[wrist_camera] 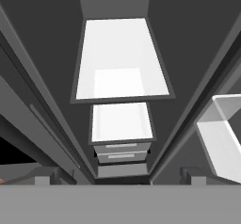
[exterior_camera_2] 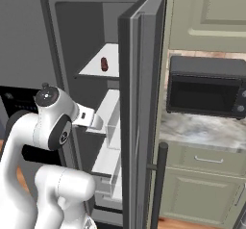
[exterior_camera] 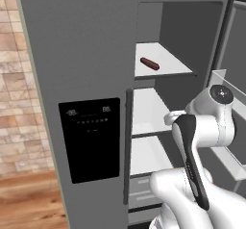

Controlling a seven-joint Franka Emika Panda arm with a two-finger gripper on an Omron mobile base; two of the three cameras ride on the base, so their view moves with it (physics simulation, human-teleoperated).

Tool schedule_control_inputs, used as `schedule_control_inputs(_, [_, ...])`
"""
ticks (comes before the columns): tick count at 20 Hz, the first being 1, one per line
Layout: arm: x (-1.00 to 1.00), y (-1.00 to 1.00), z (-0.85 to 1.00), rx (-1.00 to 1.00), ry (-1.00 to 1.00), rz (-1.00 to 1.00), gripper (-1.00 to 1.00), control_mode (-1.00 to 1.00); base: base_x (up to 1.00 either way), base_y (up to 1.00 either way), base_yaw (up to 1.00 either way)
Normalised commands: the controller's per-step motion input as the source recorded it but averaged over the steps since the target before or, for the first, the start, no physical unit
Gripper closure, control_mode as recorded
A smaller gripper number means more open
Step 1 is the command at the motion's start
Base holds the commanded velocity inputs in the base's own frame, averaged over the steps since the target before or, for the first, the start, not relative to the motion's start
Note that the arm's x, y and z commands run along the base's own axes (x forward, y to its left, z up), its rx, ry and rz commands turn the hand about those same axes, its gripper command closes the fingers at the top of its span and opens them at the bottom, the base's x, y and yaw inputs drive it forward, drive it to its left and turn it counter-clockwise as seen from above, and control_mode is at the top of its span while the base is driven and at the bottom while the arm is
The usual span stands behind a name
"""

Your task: Retrieve the sausage and cheese from the fridge and place them on the cutting board on the counter.

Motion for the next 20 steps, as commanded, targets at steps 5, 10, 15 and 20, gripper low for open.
schedule_control_inputs(5, [0.00, 0.00, 0.00, 0.00, 0.00, 0.00, -1.00, -1.00, 0.00, 0.00, 0.00])
schedule_control_inputs(10, [-0.02, 0.00, -0.02, 0.01, 0.02, 0.00, -1.00, -1.00, 0.00, 0.00, 0.00])
schedule_control_inputs(15, [0.03, 0.04, -0.03, -0.04, 0.03, 0.00, -1.00, -1.00, 0.00, 0.00, 0.00])
schedule_control_inputs(20, [0.14, 0.04, 0.32, 0.00, -0.26, 0.00, -1.00, -1.00, 0.00, 0.00, 0.00])
